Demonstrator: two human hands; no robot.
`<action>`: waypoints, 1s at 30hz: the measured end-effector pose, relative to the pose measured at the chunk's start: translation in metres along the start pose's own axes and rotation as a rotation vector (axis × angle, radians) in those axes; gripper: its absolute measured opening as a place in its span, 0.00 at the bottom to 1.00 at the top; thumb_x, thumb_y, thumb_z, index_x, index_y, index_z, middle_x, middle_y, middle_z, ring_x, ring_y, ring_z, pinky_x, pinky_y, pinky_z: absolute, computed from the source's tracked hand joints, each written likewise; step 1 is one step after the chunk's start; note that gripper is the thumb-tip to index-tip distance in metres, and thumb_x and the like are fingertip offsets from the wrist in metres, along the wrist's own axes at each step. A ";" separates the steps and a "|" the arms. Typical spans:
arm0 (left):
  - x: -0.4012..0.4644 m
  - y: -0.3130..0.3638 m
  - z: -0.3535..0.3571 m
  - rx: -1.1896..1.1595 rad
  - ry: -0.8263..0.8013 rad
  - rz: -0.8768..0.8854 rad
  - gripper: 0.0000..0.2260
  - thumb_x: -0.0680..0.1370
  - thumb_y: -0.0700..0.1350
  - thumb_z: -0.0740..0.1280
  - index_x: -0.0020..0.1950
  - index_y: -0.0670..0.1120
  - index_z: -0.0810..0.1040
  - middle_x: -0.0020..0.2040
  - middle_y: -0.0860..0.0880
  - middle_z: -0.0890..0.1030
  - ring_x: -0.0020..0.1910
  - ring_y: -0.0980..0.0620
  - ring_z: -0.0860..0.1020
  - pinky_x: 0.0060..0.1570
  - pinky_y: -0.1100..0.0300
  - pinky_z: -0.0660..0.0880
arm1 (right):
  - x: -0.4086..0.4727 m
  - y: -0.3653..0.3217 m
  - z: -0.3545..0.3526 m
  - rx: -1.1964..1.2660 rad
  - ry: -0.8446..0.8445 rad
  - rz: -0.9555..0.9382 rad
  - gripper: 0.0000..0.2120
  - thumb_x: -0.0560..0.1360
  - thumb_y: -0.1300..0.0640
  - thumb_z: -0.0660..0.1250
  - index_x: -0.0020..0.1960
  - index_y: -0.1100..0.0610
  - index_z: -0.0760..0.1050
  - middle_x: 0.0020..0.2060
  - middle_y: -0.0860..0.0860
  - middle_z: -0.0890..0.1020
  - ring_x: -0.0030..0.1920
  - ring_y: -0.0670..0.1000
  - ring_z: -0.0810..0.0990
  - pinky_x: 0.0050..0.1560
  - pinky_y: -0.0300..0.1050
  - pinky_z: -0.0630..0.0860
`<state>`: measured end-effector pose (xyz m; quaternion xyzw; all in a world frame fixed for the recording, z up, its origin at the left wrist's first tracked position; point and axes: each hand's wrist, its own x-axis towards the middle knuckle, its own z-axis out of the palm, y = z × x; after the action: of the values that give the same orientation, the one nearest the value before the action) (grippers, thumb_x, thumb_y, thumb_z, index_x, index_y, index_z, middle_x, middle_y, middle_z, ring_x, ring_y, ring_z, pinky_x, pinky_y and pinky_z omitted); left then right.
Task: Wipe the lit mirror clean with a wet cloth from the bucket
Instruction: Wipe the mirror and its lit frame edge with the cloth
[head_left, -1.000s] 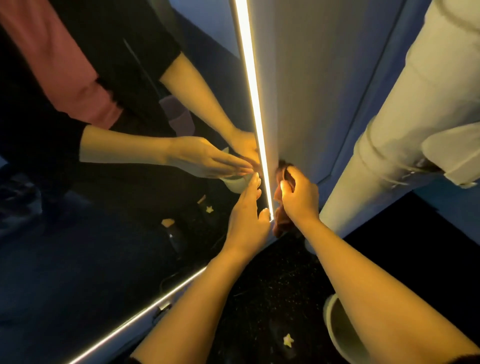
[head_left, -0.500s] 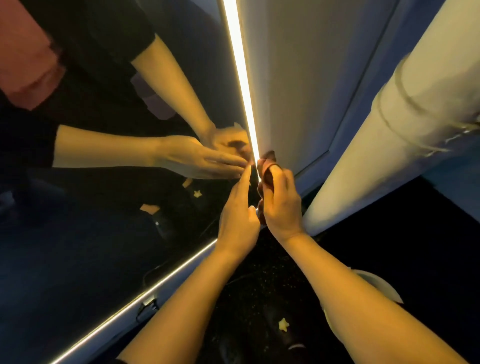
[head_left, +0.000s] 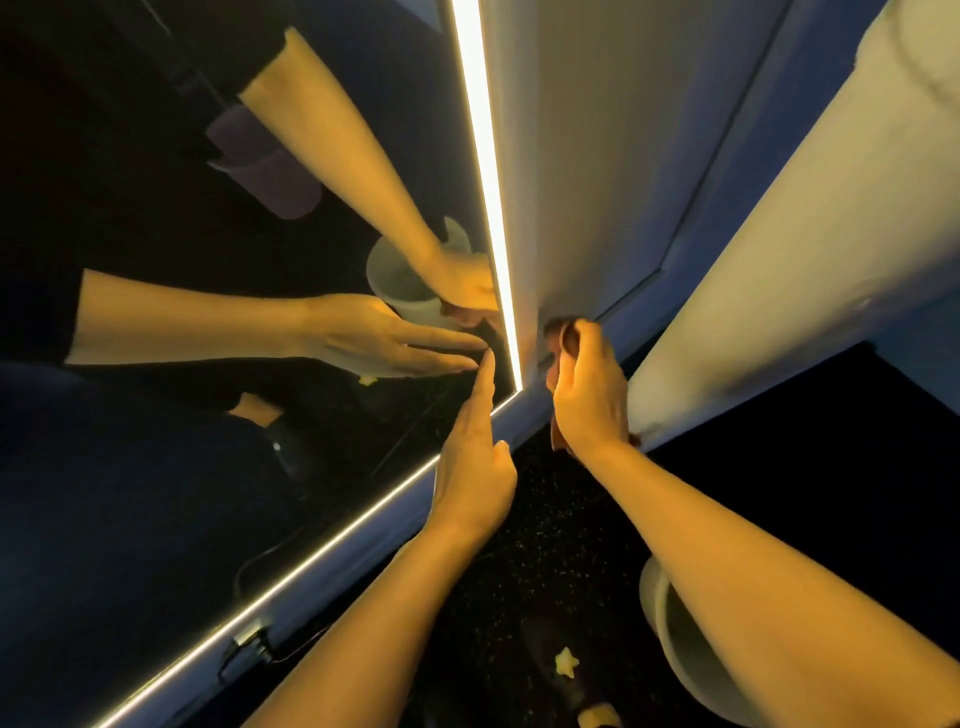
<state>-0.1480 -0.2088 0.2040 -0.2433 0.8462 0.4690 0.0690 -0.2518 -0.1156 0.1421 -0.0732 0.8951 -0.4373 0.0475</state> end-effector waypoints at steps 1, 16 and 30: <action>0.003 -0.007 0.003 0.003 -0.008 0.000 0.38 0.79 0.32 0.58 0.72 0.68 0.43 0.80 0.52 0.56 0.77 0.53 0.58 0.74 0.55 0.61 | 0.005 0.001 0.002 0.053 0.014 -0.014 0.16 0.83 0.59 0.58 0.70 0.60 0.67 0.62 0.56 0.76 0.59 0.53 0.76 0.54 0.35 0.72; 0.032 -0.062 0.032 0.029 -0.092 -0.045 0.37 0.79 0.32 0.59 0.79 0.60 0.46 0.80 0.52 0.55 0.77 0.52 0.58 0.74 0.50 0.62 | 0.013 0.055 0.047 -0.117 -0.286 0.284 0.13 0.84 0.59 0.55 0.67 0.59 0.68 0.56 0.60 0.78 0.55 0.61 0.79 0.49 0.50 0.75; 0.016 -0.138 0.019 0.290 -0.109 -0.064 0.31 0.76 0.34 0.63 0.78 0.48 0.61 0.78 0.48 0.62 0.76 0.51 0.61 0.73 0.59 0.57 | -0.047 0.049 0.110 -0.063 -0.461 0.278 0.08 0.79 0.66 0.58 0.57 0.58 0.68 0.55 0.60 0.78 0.53 0.59 0.79 0.48 0.48 0.73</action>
<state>-0.0988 -0.2595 0.0830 -0.2317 0.8918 0.3521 0.1641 -0.1937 -0.1625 0.0369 -0.0486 0.8751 -0.3703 0.3076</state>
